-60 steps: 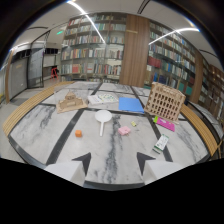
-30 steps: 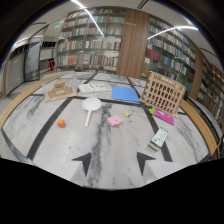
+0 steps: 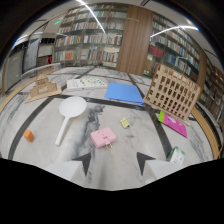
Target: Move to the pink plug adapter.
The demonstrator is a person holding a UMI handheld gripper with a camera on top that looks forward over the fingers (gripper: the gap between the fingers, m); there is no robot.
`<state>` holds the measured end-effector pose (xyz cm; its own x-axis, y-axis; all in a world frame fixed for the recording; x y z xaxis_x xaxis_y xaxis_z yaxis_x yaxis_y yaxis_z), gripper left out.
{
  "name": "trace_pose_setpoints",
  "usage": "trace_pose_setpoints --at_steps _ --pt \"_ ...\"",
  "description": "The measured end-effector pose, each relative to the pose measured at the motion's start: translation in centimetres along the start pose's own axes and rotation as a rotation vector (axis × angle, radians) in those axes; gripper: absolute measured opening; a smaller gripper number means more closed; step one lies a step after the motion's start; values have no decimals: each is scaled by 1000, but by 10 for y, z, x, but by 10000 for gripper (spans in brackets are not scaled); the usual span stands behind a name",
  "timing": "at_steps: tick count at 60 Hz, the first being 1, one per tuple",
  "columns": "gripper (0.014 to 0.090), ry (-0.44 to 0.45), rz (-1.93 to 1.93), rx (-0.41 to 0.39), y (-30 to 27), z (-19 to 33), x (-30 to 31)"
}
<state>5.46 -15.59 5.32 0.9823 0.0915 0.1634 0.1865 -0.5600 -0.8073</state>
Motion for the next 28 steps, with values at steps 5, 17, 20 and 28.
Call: trace_pose_setpoints --at_steps 5,17,20,28 --pt "860 -3 6 -9 -3 22 0" --pt "860 -25 18 -38 2 45 -10" --pt "859 -37 25 -48 5 46 -13" --pt "859 -36 20 -54 10 47 -13"
